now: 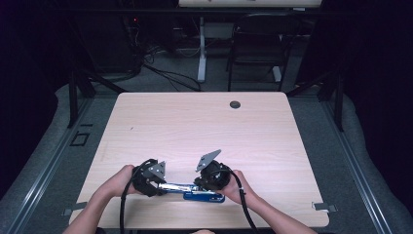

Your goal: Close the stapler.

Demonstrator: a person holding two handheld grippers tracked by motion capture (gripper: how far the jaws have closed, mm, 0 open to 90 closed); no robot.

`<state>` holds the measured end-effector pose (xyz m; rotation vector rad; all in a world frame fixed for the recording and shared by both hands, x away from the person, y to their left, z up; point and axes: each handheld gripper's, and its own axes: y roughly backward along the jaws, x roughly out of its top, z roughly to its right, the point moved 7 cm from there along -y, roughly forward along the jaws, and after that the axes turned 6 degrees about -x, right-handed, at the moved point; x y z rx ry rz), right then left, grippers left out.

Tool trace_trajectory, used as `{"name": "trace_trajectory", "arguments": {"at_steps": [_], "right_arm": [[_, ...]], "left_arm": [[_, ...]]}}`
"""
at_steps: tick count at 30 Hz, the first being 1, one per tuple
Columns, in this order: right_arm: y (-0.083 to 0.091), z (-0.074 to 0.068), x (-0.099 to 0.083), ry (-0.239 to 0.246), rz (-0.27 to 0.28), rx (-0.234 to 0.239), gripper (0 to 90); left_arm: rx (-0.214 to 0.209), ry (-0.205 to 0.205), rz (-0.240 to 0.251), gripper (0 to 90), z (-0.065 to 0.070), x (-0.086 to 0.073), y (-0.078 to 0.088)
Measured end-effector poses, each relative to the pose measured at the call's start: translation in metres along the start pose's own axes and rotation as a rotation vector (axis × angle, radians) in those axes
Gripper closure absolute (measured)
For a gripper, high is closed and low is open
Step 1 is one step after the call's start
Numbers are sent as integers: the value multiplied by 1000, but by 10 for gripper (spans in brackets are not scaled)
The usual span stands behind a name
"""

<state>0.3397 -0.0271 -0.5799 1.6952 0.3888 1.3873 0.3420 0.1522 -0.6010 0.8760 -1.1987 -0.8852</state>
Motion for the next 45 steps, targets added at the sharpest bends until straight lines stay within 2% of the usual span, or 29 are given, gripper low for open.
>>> {"name": "trace_trajectory", "arguments": {"at_steps": [3, 6, 17, 24, 27, 28, 29, 32, 33, 34, 36, 37, 41, 43, 45], "right_arm": [[-4, -2, 4, 21, -13, 5, 860], [-6, -5, 5, 18, -8, 8, 862], [-6, -3, 4, 12, 2, -9, 891], [-4, -2, 3, 5, -2, 0, 886], [-3, -1, 3, 7, -4, -5, 887], [-3, -1, 3, -2, 6, -10, 887], [-1, 0, 3, 3, -2, -9, 887], [-1, 1, 3, -13, 3, -15, 889], [0, 2, 3, -17, 5, -18, 893], [0, 2, 4, -40, 19, -24, 900], [1, 3, 3, -45, 13, -32, 900], [1, 4, 2, -80, 17, -54, 900], [2, 5, 0, -138, 16, -111, 900], [3, 2, -1, -172, 12, -120, 900], [4, 2, -1, -180, 14, -123, 900]], "left_arm": [[-1, 6, 2, 628, 0, 0, 0], [-14, 29, 33, 619, -1, 0, 2], [-29, 26, 68, 625, -1, 0, 4], [-43, 18, 46, 626, 0, 1, 7], [-31, 18, 58, 626, 0, 2, 9], [-52, 19, 53, 625, 0, 3, 11], [-54, 17, 52, 626, 0, 3, 11], [-55, 19, 52, 625, 0, 3, 12], [-34, 23, 72, 624, 0, 4, 11], [-41, 26, 78, 623, 0, 4, 12], [-44, 28, 85, 621, 0, 4, 12], [-43, 31, 86, 621, 0, 4, 13], [-53, 38, 96, 619, 0, 4, 13], [-51, 42, 105, 618, 0, 4, 14], [-45, 45, 108, 617, 0, 4, 15]]}}
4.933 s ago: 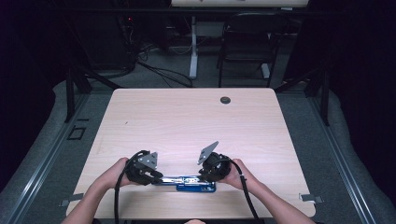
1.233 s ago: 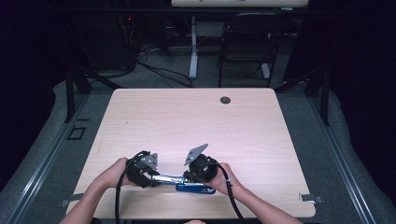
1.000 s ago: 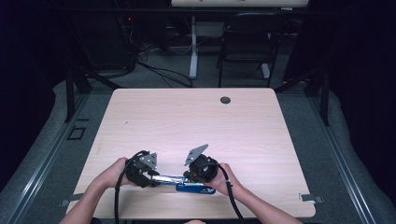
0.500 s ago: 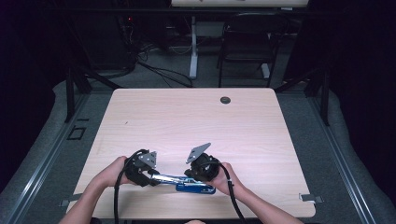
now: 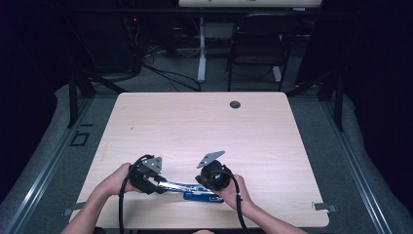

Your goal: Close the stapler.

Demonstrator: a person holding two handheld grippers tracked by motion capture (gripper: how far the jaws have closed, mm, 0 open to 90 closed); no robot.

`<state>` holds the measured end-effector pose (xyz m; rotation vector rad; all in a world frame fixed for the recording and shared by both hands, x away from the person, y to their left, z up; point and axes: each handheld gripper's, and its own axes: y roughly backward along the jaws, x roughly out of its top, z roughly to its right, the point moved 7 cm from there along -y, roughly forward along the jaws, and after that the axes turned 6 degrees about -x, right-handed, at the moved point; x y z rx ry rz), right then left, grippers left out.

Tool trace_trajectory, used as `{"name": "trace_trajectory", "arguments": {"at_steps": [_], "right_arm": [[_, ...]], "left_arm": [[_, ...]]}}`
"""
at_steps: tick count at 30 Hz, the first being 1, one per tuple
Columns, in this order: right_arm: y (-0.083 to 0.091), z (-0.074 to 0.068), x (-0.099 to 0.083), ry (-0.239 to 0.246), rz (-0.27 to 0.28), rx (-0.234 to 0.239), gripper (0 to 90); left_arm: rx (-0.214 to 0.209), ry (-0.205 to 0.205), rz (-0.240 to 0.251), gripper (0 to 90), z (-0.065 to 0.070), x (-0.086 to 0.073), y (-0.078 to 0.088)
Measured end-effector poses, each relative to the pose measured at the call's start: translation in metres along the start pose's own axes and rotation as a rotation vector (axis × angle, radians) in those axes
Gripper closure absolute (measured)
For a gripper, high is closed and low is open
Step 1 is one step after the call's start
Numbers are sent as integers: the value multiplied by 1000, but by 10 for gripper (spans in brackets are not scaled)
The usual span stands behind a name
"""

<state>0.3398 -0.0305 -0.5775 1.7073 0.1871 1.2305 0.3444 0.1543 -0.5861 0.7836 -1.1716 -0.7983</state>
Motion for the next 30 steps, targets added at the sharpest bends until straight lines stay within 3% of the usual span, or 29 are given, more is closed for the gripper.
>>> {"name": "trace_trajectory", "arguments": {"at_steps": [6, 7, 9, 12, 14, 17, 22, 30], "right_arm": [[5, 2, -3, -39, 4, -31, 900], [6, 2, -4, -52, 8, -41, 900], [7, 3, -4, -62, 15, -49, 900], [8, 3, -5, -72, 11, -54, 900], [9, 1, -6, -70, 7, -52, 900], [10, -2, -7, -75, 11, -49, 900], [12, -2, -4, -71, 25, -59, 900], [10, -7, 2, -62, 29, -46, 900]], "left_arm": [[-21, -3, 9, 614, 2, 2, 3], [6, -7, 16, 613, 1, 3, 3], [-12, -10, 16, 612, 2, 4, 5], [10, -10, 35, 610, 2, 5, 5], [-4, -13, 29, 610, 2, 5, 6], [21, -24, 42, 610, 2, 8, 9], [-9, -23, 91, 617, 4, 12, 13], [0, -31, 89, 617, 4, 14, 13]]}}
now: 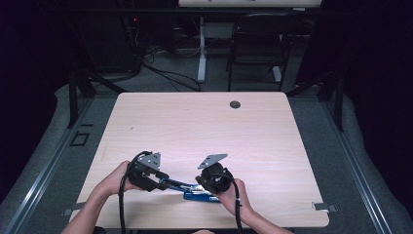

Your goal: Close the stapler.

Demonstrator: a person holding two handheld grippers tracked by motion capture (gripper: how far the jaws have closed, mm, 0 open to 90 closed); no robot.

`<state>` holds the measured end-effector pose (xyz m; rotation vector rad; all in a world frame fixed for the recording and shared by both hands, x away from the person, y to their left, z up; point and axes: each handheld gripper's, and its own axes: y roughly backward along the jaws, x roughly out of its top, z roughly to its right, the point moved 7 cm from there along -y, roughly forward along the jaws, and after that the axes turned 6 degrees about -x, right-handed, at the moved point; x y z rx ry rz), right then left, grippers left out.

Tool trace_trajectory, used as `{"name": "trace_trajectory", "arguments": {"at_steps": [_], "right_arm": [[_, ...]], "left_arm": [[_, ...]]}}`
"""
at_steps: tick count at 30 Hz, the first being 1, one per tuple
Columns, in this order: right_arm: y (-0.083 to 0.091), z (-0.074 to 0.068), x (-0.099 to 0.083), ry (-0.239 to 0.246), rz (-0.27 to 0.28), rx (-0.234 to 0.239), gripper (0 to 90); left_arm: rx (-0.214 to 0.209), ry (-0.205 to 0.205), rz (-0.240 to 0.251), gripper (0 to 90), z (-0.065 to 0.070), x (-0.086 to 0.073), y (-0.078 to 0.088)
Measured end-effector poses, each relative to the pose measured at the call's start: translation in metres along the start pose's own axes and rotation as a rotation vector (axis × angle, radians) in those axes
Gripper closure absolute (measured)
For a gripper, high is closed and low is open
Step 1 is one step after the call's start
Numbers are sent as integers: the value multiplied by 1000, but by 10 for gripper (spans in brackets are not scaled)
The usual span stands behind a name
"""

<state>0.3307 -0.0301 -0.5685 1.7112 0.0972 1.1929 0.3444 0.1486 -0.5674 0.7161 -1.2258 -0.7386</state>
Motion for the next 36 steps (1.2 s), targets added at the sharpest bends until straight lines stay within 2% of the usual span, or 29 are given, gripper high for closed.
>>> {"name": "trace_trajectory", "arguments": {"at_steps": [4, 8, 9, 15, 18, 24, 25, 26, 28, 29, 30, 31, 36], "right_arm": [[-5, -7, 3, 20, 0, 9, 900], [-11, -14, 5, 37, 4, 26, 900], [-12, -16, 6, 41, 7, 27, 900], [-21, -23, 9, 64, 8, 51, 900], [-25, -24, 9, 76, -8, 58, 900], [-28, -25, 7, 68, -14, 65, 900], [-29, -26, 7, 71, -15, 64, 900], [-29, -26, 6, 75, -13, 63, 900], [-29, -26, 7, 74, -10, 63, 900], [-29, -26, 7, 70, -10, 64, 900], [-29, -26, 7, 70, -11, 63, 900], [-29, -26, 6, 75, -14, 63, 900], [-29, -26, 6, 76, -13, 64, 900]], "left_arm": [[1, 0, 1, 616, 0, 1, 0], [18, -6, -21, 616, -1, 1, 1], [9, -4, 0, 615, 0, 1, 0], [13, -7, -9, 615, 0, 2, 0], [12, -5, -8, 614, 0, 2, 0], [3, -6, -2, 616, 1, 1, 0], [17, -8, -23, 617, 1, 0, 1], [17, -8, -23, 617, 1, 0, 1], [3, -7, 0, 619, 2, 0, 1], [17, -9, -16, 619, 2, 0, 2], [-10, -9, -9, 619, 3, 0, 2], [6, -6, 0, 619, 2, 1, 2], [0, -2, 1, 618, 2, 0, 3]]}}
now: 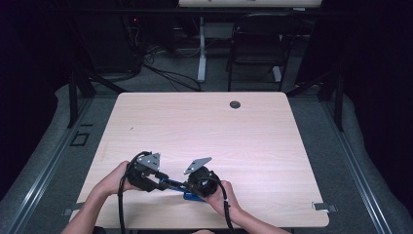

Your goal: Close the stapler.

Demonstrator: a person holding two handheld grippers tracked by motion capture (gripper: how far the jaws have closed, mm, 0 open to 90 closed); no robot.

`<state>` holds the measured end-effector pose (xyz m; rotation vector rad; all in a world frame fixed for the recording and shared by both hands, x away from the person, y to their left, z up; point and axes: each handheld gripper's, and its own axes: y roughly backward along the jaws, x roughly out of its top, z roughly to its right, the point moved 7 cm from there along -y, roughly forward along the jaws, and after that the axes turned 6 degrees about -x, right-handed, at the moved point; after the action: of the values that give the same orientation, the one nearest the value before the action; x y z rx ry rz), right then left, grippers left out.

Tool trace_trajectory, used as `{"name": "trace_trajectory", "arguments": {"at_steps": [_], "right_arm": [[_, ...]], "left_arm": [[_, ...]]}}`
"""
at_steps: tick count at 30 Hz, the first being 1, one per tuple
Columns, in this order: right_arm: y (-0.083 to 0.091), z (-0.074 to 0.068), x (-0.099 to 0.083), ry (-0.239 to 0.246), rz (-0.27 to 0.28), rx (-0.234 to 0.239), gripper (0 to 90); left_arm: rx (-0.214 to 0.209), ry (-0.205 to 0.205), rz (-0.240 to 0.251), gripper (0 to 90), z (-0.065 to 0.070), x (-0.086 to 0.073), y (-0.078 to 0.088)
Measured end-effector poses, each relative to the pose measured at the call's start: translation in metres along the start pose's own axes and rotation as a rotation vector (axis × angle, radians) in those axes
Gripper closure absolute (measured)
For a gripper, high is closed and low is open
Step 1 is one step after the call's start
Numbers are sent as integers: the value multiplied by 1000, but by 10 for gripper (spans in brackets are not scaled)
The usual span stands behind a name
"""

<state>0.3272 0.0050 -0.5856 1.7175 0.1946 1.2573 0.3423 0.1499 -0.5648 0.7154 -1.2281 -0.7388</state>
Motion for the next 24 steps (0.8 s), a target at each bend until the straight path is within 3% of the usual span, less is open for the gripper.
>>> {"name": "trace_trajectory", "arguments": {"at_steps": [7, 15, 19, 21, 24], "right_arm": [[0, 0, 0, 2, -2, 0, 900], [0, 0, 0, 2, -2, -1, 900], [1, -1, 1, -1, 6, -3, 900], [2, -1, 2, -3, 9, -2, 899], [4, -1, 3, 3, 9, -2, 899]], "left_arm": [[-4, 8, 10, 600, -1, -4, 6], [-21, 6, -31, 628, 0, -6, 1], [9, -10, -12, 632, 0, -2, 3], [2, -18, 23, 632, 2, 3, 4], [-7, -26, 36, 636, 4, 7, 6]]}}
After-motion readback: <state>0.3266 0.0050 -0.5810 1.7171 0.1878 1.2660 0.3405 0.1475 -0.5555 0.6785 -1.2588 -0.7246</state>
